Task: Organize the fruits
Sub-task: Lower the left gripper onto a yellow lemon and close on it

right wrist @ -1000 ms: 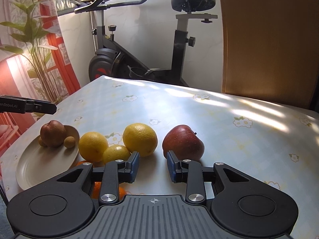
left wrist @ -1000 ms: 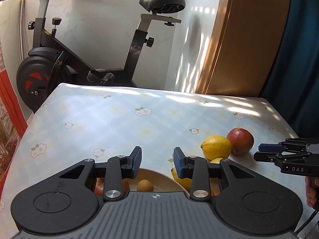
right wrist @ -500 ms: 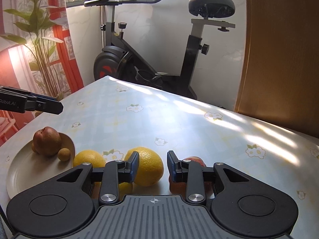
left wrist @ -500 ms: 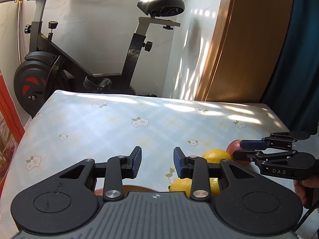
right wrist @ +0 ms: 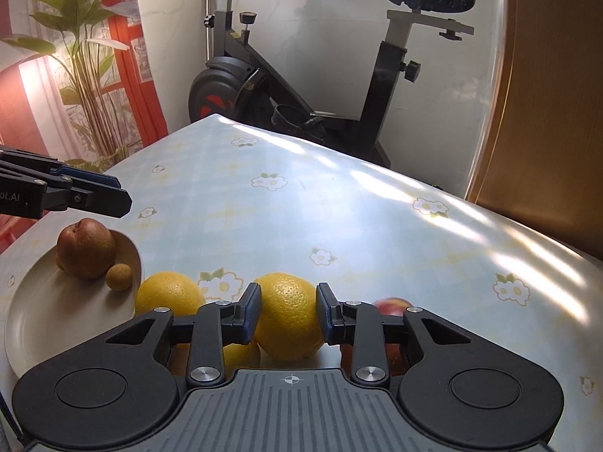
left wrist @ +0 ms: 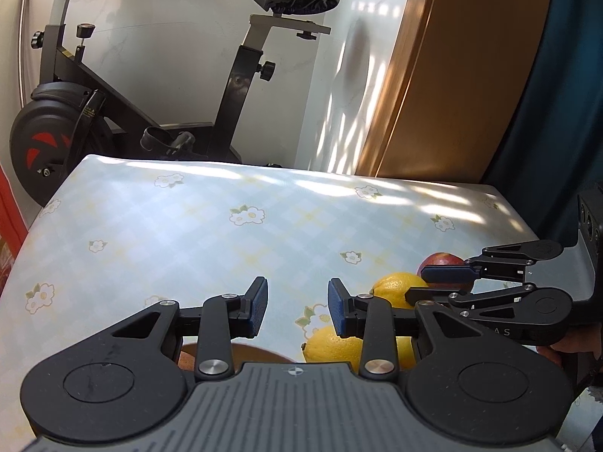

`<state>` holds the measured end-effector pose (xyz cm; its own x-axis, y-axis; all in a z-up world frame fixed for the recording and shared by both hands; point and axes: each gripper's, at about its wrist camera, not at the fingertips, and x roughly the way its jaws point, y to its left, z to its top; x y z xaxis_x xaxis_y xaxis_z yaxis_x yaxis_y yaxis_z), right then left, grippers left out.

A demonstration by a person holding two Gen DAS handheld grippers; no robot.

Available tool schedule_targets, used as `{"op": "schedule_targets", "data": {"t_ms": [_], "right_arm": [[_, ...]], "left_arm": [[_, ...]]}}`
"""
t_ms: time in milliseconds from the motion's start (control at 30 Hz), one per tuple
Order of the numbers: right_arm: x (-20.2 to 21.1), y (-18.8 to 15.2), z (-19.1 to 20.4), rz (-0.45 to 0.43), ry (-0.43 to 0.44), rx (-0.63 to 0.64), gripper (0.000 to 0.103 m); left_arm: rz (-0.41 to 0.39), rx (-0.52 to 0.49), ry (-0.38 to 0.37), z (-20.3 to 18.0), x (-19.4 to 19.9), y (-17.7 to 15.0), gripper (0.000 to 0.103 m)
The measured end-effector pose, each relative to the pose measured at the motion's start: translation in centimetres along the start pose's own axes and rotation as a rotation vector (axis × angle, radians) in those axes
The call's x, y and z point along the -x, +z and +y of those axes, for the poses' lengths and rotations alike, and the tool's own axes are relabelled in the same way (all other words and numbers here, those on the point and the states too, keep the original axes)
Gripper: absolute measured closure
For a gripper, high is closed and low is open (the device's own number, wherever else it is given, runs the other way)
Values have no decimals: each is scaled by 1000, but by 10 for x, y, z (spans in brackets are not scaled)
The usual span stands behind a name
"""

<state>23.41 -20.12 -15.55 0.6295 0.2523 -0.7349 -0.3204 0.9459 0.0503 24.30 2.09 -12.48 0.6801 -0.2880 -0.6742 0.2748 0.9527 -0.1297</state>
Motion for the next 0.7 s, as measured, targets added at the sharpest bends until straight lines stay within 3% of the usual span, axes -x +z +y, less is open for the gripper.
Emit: {"op": "schedule_targets", "data": {"t_ms": [333,467,700], "right_arm": [[21,-27,-9,-16,22,-61,75],[23,-33,-12,-36,25,-92,75],[26,-38,-13,-42,26,-86,75]], "left_arm": [[28,-5,-84,-18,-22,5,69],[57,39,-149,-29,-42,7,77],[115,43,-248,-54,-72,8,77]]}}
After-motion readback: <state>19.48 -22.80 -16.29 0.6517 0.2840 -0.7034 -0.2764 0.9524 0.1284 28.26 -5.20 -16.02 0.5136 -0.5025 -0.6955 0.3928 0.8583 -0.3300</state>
